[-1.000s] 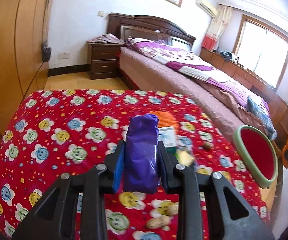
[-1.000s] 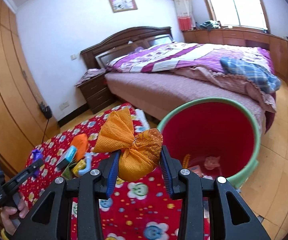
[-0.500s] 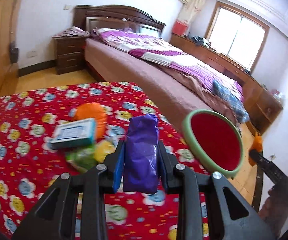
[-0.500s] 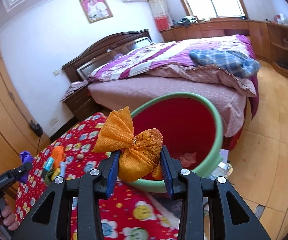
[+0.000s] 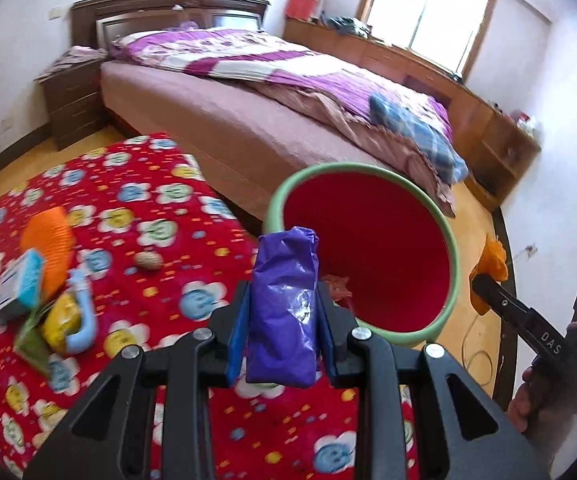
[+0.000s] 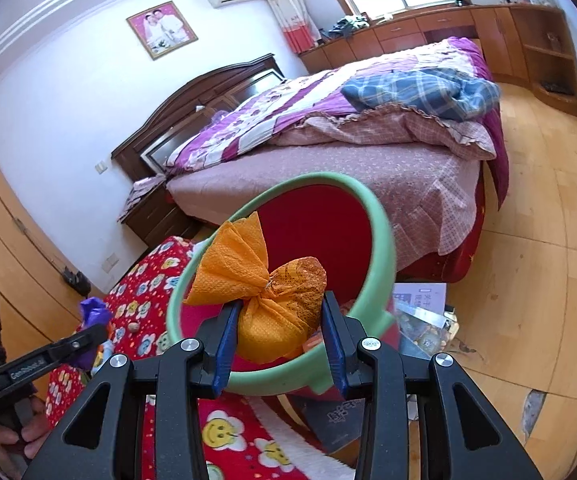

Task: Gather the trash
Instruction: 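Open the right tool over the bin while the left tool releases the packet into it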

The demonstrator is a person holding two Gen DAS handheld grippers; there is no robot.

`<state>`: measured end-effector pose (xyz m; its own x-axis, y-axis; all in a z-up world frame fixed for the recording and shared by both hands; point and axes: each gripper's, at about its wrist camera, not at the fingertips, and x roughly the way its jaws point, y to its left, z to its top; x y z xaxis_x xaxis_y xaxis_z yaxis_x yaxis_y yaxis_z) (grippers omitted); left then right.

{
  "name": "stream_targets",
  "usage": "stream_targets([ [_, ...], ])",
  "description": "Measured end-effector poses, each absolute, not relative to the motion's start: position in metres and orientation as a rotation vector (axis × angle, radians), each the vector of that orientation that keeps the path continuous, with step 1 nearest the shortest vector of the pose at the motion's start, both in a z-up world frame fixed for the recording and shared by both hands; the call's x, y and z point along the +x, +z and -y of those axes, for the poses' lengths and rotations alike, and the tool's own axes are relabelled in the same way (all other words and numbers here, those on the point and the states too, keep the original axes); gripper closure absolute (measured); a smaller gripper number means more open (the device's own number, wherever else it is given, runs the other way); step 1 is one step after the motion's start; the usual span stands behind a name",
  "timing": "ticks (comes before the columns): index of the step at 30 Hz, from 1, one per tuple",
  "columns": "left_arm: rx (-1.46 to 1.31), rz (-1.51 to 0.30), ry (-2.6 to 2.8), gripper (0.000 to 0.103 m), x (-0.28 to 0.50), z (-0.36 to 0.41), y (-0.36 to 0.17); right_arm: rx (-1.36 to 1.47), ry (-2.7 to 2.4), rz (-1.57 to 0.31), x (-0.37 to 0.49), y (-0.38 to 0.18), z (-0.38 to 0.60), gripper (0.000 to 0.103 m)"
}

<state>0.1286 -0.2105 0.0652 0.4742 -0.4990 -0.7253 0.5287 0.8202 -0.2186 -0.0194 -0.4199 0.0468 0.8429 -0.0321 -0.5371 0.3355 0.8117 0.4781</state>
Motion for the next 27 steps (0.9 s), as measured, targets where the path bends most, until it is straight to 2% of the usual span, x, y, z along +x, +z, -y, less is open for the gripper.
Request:
stream_targets([
  [16, 0.094, -0.936, -0.687, 0.072, 0.145, 0.264, 0.036, 0.609, -0.214, -0.531, -0.019, 0.041, 0.433, 0.063],
  [19, 0.094, -0.915, -0.701, 0.065, 0.143, 0.265, 0.038, 0.610, -0.209, -0.530, -0.015, 0.040, 0.435, 0.063],
  [21, 0.096, -0.902, -0.703, 0.056, 0.142, 0.266, 0.039, 0.609, -0.205, -0.534, -0.012, 0.038, 0.435, 0.063],
  [27, 0.089, -0.898, -0.709, 0.055, 0.141, 0.264, 0.041, 0.590, -0.196, -0.552, -0.003, 0.034, 0.432, 0.061],
])
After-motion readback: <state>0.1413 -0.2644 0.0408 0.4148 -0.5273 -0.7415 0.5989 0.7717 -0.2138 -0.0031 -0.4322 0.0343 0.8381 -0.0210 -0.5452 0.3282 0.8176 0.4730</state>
